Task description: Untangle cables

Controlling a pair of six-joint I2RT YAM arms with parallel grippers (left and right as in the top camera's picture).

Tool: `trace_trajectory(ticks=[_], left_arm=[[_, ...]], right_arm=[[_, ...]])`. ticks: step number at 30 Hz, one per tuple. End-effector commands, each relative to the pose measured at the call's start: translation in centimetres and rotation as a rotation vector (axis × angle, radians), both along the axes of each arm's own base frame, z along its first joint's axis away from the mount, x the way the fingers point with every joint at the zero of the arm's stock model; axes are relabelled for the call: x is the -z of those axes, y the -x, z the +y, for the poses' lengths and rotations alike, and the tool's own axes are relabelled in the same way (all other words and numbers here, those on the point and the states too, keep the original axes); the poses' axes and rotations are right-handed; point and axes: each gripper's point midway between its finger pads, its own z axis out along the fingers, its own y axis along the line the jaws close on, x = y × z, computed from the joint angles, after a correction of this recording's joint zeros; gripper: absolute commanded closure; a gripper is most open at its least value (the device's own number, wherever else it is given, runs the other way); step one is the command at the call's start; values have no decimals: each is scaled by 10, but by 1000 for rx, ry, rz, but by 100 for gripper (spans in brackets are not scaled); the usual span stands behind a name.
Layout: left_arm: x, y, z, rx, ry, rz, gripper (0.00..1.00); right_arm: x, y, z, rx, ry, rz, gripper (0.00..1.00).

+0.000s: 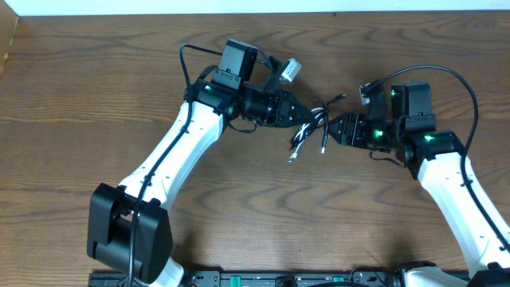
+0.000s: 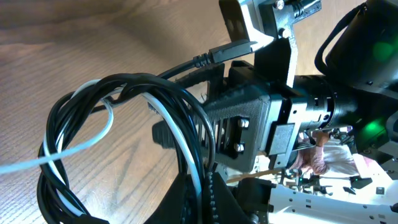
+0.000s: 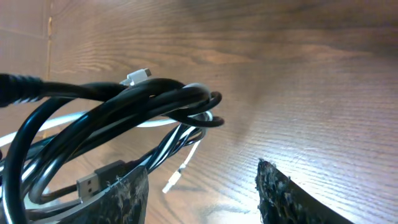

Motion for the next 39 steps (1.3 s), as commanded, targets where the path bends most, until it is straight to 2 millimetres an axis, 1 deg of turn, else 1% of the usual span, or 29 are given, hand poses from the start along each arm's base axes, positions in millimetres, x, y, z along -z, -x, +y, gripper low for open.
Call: trace_trajectory(ticks=[1, 3, 4, 8, 10, 13, 15, 17, 20, 21, 22, 23, 26, 27, 31, 32, 33, 36, 39], left_arm=[[-5, 0, 0, 1, 12, 0, 92], [1, -3, 2, -22, -18, -4, 93], [5, -6, 4, -42, -45, -7, 93], [20, -15, 13, -112, -137, -7, 93], [22, -17, 14, -128, -151, -6, 92], [23, -18, 15, -134, -156, -5, 93], [23, -18, 14, -136, -156, 3, 92], [23, -18, 14, -145, -156, 18, 93], [23, -18, 14, -145, -156, 19, 93], [23, -18, 14, -145, -156, 19, 93], [23, -18, 14, -144, -156, 19, 93], [23, -18, 14, -145, -156, 19, 93], [23, -17, 14, -144, -155, 20, 92], [23, -17, 14, -141, -155, 23, 93], [26, -12, 16, -122, -166, 26, 93], [27, -9, 17, -113, -173, 25, 93], [31, -4, 19, -95, -188, 29, 93], [37, 7, 23, -54, -215, 34, 93], [34, 20, 19, 16, -185, 27, 93]], right_arm=[[-4, -8, -12, 26, 23, -28, 48], [-9, -7, -12, 0, -15, -41, 51], [-17, -6, -9, -35, -54, -66, 51], [-46, 1, 1, -176, -181, -172, 47], [-51, 6, 7, -220, -207, -193, 46], [-49, 10, 15, -248, -206, -189, 46], [-43, 11, 22, -257, -177, -181, 47], [-31, 9, 28, -240, -120, -151, 49], [-12, 8, 32, -191, -46, -92, 56], [-9, 7, 33, -184, -36, -84, 59], [-8, 7, 33, -182, -27, -82, 66], [-7, 7, 33, -178, -22, -82, 72], [-3, 0, 23, -111, 12, -65, 93], [-2, -3, 18, -85, 21, -62, 98], [-9, -11, 3, -14, 8, -66, 99], [-14, -13, -2, 8, 0, -76, 99], [-23, -17, -8, 31, -23, -99, 99], [-44, -22, -11, 50, -82, -153, 99], [-55, -28, -6, 67, -127, -172, 99]])
